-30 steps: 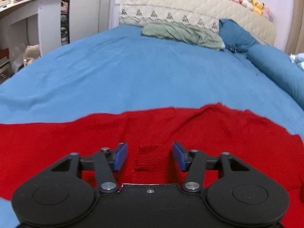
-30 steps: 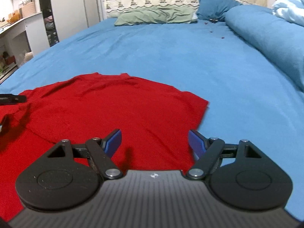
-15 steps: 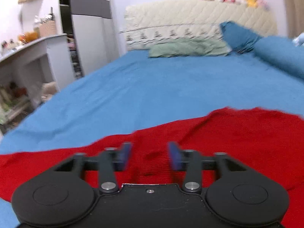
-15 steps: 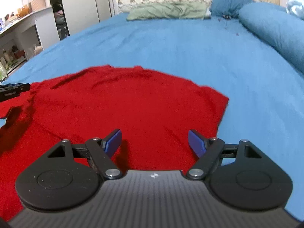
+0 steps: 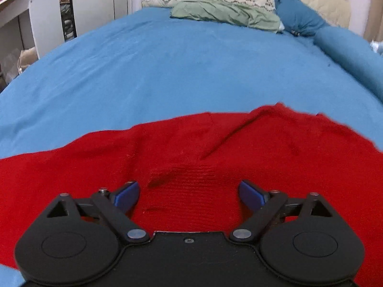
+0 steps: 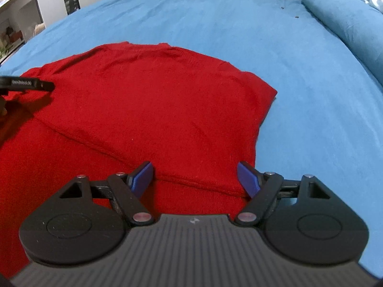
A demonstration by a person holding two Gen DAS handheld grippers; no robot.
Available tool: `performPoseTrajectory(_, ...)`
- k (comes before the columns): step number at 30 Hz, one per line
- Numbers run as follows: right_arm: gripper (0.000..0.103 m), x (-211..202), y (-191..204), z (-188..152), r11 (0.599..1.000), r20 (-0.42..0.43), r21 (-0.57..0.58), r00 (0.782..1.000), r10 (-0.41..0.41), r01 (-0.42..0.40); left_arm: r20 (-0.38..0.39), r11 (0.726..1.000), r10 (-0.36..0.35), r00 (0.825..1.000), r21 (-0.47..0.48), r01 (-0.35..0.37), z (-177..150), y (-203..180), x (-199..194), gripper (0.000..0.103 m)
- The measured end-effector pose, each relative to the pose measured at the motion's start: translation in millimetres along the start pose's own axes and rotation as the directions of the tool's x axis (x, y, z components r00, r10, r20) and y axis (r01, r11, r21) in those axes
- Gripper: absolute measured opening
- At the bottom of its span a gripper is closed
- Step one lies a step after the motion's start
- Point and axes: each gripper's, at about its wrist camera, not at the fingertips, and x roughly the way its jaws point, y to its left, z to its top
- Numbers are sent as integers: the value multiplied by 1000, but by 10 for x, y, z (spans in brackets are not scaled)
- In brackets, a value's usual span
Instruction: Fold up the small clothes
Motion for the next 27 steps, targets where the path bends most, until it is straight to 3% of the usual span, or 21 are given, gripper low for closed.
performPoseTrajectory(5, 94, -112, 65, 206, 999, 43, -37, 999, 10, -9, 18, 999, -34, 999, 35, 34, -59, -104, -303, 93)
performPoseTrajectory(8, 94, 8, 49, 430, 1000, 61, -28, 998, 7, -5, 4, 995, -66, 998, 75, 65, -57, -179, -239, 93)
performPoseTrajectory(11, 94, 243, -67, 622, 999, 66, 38, 998, -14, 11, -62, 996, -58, 996, 70, 62, -127, -216, -29, 93)
performPoseTrajectory(14, 95, 540, -269, 717, 990, 30, 121, 996, -80, 76, -38, 994, -37, 999, 100, 41, -222, -255, -12, 93)
performPoseTrajectory(18, 103, 701, -466, 738, 980, 28, 192, 998, -59, 52, -41, 992, -44, 998, 113, 49, -251, -226, -41, 93)
performPoseTrajectory(22, 103, 504, -350, 816, 983, 24, 179, 998, -55, 50, -58, 996, -41, 997, 75, 45, -183, -148, -205, 93)
performPoseTrajectory(27, 103, -105, 75, 954, 986, 62, 165, 998, -6, -5, -6, 999, -18, 1000, -42, 18, -119, 178, -756, 94)
